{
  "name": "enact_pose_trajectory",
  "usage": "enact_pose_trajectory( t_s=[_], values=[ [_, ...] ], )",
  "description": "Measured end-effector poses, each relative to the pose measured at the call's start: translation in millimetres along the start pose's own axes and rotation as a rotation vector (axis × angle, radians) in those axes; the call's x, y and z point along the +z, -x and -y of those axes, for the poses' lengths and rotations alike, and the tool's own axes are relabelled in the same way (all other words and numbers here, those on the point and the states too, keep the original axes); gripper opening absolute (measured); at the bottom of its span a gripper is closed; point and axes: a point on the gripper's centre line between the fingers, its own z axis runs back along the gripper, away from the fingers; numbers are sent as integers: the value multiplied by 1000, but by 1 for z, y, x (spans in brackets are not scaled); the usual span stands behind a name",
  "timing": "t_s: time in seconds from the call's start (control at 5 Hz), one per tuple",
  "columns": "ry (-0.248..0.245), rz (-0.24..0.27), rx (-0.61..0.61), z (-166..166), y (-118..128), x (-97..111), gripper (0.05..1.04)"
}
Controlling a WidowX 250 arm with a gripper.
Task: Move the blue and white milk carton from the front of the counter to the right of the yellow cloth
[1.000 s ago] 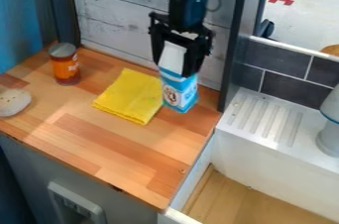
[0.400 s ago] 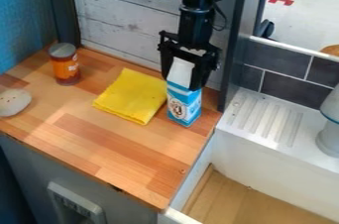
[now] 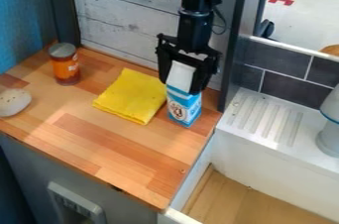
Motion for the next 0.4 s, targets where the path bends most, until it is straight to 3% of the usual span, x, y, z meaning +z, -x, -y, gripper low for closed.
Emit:
enact_pose_trajectory(
  t_s=[0.4],
  values=[
    [22,85,38,3,12,30,1000]
  ],
)
